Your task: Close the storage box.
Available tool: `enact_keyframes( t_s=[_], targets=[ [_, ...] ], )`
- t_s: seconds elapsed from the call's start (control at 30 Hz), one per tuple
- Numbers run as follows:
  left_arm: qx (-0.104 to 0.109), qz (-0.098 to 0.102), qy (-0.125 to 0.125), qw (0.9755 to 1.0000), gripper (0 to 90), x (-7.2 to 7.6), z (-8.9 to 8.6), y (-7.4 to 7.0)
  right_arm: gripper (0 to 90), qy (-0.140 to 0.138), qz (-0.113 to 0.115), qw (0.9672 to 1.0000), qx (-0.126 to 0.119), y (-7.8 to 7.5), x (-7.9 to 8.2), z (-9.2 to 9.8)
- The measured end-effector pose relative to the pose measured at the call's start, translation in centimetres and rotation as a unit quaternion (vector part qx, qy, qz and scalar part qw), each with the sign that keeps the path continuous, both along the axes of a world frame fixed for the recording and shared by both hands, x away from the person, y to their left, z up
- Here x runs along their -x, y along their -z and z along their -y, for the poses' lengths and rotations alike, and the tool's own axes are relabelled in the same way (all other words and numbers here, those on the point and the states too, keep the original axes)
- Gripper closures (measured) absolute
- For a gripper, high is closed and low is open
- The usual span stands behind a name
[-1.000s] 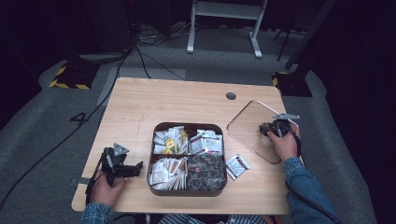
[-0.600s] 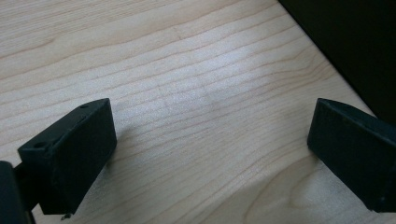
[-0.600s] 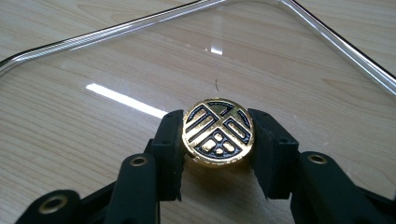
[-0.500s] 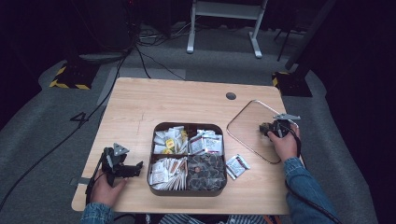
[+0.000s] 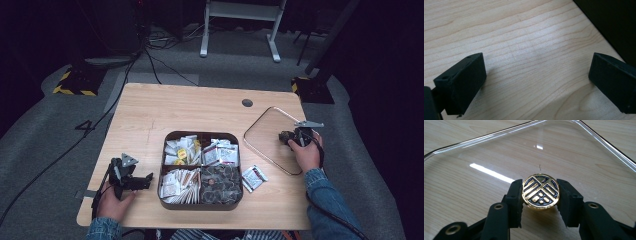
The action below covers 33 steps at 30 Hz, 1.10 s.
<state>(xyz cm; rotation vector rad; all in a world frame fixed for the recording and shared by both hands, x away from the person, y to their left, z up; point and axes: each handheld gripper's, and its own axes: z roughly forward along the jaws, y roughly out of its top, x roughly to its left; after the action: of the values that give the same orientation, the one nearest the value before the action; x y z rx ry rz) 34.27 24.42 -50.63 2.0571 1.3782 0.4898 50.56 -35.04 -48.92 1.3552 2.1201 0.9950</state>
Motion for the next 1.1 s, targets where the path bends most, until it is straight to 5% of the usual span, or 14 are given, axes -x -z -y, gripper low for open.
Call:
enact_keyframes(
  t_s=[0.47,1.1],
  targets=[
    [0.0,0.0,0.0,1.0,1.5,0.0,0.0,0.0,58.6,-0.027,0.039,0.9988,-0.017,-3.8,1.6,-0.4],
    [0.0,0.0,0.0,1.0,1.6,0.0,0.0,0.0,58.7,-0.11,0.083,0.9901,-0.026,-9.8,5.5,-5.4]
  ],
)
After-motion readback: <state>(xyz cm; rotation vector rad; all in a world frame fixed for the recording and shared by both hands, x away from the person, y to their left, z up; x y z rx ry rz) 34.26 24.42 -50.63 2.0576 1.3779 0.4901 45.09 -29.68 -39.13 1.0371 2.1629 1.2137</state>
